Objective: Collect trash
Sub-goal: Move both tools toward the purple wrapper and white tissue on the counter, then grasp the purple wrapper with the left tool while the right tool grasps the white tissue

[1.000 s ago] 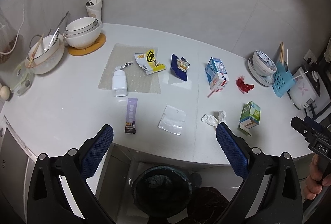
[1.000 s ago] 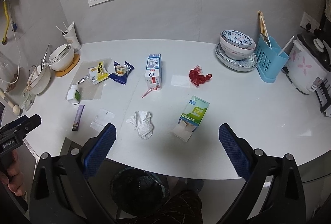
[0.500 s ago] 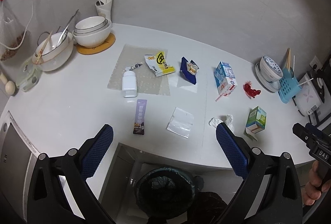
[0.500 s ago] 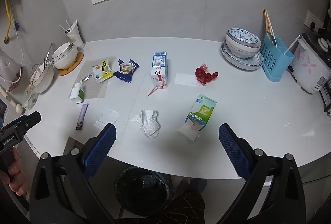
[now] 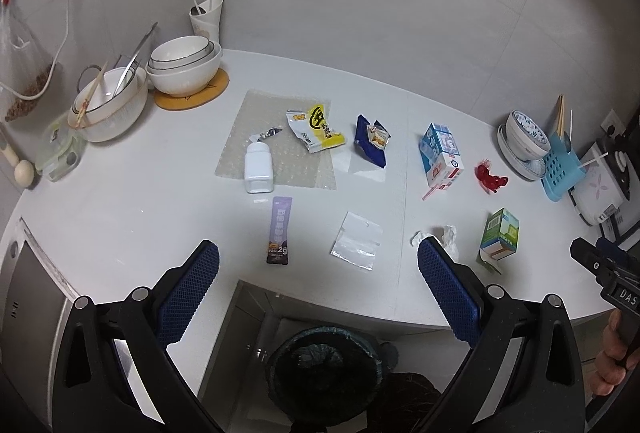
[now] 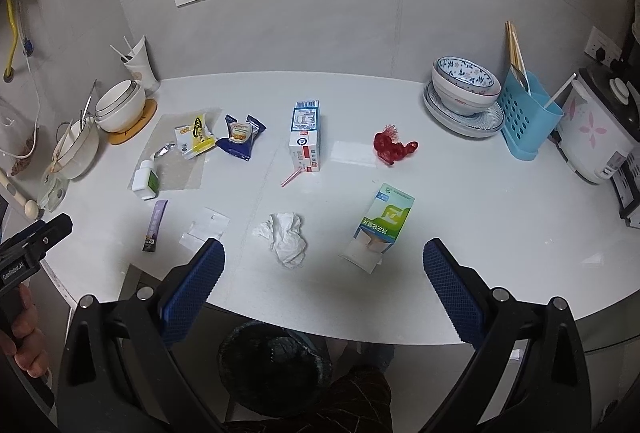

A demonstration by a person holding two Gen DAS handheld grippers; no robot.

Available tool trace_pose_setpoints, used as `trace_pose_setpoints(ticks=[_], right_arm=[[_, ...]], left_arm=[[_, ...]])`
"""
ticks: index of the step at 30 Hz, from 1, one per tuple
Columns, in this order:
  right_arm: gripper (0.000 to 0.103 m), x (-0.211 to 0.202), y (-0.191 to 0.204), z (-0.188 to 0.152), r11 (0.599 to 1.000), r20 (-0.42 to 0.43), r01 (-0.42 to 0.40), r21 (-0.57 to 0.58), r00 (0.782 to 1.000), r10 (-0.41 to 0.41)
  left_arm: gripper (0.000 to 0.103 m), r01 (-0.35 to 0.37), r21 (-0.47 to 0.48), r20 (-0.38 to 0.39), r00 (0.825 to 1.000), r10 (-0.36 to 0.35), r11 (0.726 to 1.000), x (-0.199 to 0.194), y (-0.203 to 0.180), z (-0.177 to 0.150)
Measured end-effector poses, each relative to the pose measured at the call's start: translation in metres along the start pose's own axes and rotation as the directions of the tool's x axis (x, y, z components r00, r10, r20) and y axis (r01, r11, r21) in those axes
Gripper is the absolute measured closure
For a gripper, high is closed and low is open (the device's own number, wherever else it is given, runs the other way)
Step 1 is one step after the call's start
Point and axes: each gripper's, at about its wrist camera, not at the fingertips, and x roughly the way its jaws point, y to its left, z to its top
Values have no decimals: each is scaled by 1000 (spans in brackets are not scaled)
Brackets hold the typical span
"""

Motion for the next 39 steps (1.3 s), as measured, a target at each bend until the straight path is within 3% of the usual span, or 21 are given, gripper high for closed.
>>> trace_pose_setpoints(ticks=[21,32,39], right_arm=[[7,19,7,7,1000,-19,-10,-2,1000,10],[7,89,29,23,996,-113,-34,-80,993,25],[8,140,50,24,983,-194,-56,-176,981,21]], left_arm=[[6,2,12,-35,999,-2,1000,21,3,8],[7,-59,-27,-130,990,56,998,90,27,13],[7,-90,-33,-229,970,80,995,147,40,9]])
